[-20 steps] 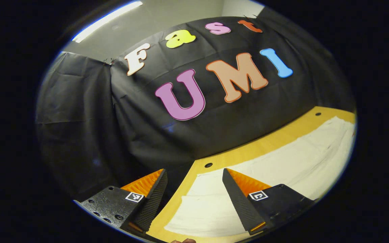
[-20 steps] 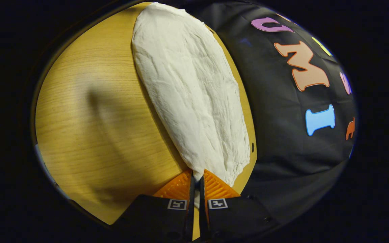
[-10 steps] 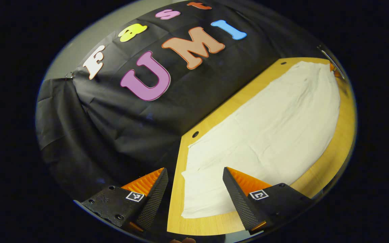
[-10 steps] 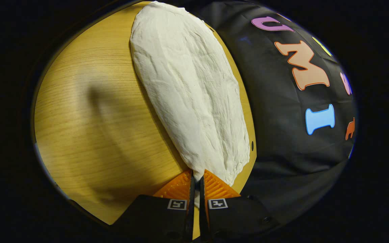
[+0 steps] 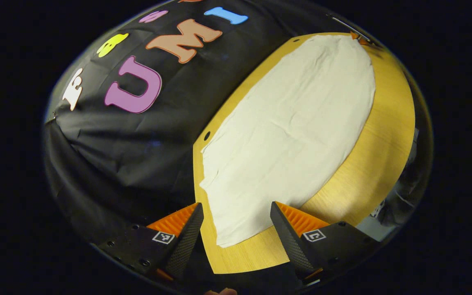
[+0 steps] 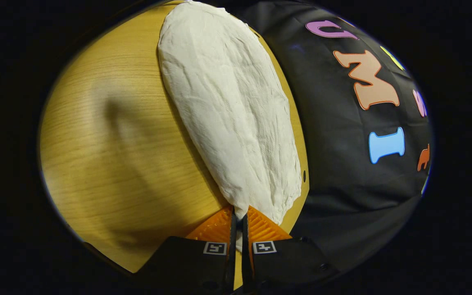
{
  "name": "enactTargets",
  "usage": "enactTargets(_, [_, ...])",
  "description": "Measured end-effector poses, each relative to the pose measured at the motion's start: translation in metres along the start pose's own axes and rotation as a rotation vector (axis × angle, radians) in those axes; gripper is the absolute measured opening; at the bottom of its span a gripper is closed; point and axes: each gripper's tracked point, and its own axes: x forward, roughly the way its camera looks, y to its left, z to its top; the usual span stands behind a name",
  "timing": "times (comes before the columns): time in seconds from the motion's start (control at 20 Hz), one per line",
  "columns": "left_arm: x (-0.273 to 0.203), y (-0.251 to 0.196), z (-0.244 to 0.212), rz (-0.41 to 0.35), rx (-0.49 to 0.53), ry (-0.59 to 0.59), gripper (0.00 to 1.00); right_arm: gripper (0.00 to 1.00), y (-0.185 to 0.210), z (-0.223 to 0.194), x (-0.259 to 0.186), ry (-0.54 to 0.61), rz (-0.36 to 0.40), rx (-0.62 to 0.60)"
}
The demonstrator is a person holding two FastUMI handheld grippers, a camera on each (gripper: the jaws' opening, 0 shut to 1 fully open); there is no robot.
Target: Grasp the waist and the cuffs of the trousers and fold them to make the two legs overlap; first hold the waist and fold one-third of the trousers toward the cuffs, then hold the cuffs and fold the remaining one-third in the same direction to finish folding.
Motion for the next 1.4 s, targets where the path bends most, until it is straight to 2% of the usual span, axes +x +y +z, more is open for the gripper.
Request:
enactTargets(0.45, [0.016,-0.023,-0.03,-0.142,0.14,0.072,0.98,0.09,-0.001,-0.001,0.0,0.008,-0.014,-0.002])
enactTargets(0.6, [0.02,-0.031,-0.026,-0.188,0.203,0.064,0.92,0.09,0.0,0.001,-0.001,0.01,-0.017,-0.003])
enactTargets(0.7, [0.026,-0.03,-0.022,-0.188,0.248,0.053,0.82,0.09,0.0,0.0,0.0,0.012,-0.018,-0.002])
enactTargets(0.95, [0.05,-0.022,-0.016,-0.18,0.27,0.056,0.82,0.09,0.001,-0.001,-0.002,0.011,-0.018,-0.003])
enactTargets(1.15, [0.062,-0.026,-0.015,-0.209,0.289,0.073,0.63,0.09,0.001,-0.001,-0.001,0.016,-0.013,-0.001])
enactTargets(1.3, [0.06,-0.034,-0.017,-0.234,0.283,0.094,0.3,0.09,0.0,-0.001,-0.001,0.016,-0.011,-0.001])
enactTargets(1.35, [0.06,-0.037,-0.02,-0.247,0.273,0.102,0.27,0.09,0.0,-0.001,-0.001,0.015,-0.014,-0.001])
enactTargets(1.4, [0.059,-0.041,-0.02,-0.253,0.26,0.106,0.13,0.09,-0.001,-0.001,-0.002,0.01,-0.015,0.0])
